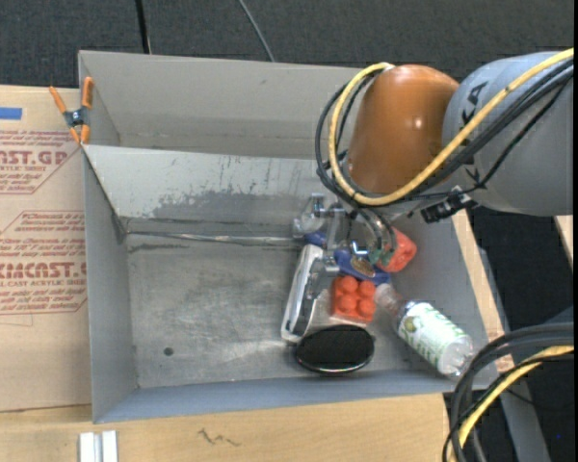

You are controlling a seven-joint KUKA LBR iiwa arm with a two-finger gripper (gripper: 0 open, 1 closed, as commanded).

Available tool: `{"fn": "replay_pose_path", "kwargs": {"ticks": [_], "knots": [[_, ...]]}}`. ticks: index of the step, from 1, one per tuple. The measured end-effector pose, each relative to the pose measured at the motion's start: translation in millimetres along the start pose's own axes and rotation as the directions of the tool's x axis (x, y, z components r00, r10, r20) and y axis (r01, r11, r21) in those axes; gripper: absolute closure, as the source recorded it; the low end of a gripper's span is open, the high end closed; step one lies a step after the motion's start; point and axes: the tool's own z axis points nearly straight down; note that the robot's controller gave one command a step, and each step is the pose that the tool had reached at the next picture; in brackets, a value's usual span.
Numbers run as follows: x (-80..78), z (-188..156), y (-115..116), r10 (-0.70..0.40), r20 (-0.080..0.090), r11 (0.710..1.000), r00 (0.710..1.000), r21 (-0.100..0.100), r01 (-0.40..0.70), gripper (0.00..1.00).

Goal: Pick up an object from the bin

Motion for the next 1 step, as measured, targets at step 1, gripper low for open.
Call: {"fn": "replay_pose_path", "kwargs": {"ticks": [1], "knots": [[0.0, 0.0, 0.0, 0.000, 0.000, 1.000, 1.000, 0.000, 0.000, 0.00]]}}
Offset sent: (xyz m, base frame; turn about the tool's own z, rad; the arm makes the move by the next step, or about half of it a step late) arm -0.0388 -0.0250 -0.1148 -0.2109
